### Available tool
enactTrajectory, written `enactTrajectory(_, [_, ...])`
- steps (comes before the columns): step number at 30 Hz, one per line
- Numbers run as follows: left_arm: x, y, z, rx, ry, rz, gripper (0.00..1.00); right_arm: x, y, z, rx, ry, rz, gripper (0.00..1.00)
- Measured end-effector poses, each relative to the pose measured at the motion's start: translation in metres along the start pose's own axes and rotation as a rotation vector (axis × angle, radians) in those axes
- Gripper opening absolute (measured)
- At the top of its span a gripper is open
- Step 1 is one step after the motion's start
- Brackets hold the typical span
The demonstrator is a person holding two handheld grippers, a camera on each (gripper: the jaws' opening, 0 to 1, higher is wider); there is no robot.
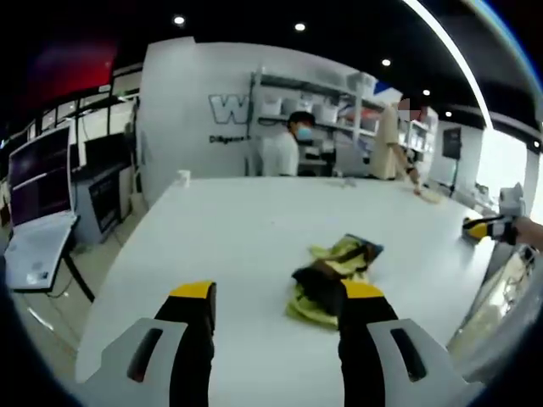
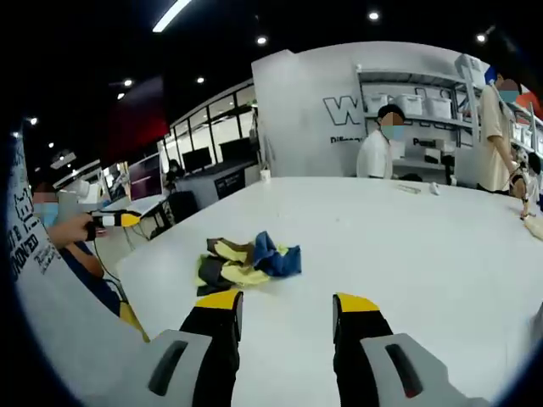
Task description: Fold the garment on the visible template until the final outline fits inside the template.
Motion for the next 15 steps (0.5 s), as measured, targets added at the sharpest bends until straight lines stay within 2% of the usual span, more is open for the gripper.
enactTrajectory(15, [0.0013, 0.0018, 0.0017, -0.014, 0.008, -0.002, 0.53, -0.0005, 0.0028, -0.0011, -0.009, 0.002, 0.006, 0.39])
Point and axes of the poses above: the point that each gripper's makers call its tool centre point, and the gripper's own axes: z roughly forward along the fingers, x roughly to its right, y roughly out of its underside, the point moved 9 cm from there along -z, roughly backward along the fingers, and after that the axes turned 12 degrees about x, right-handed, at the moved point
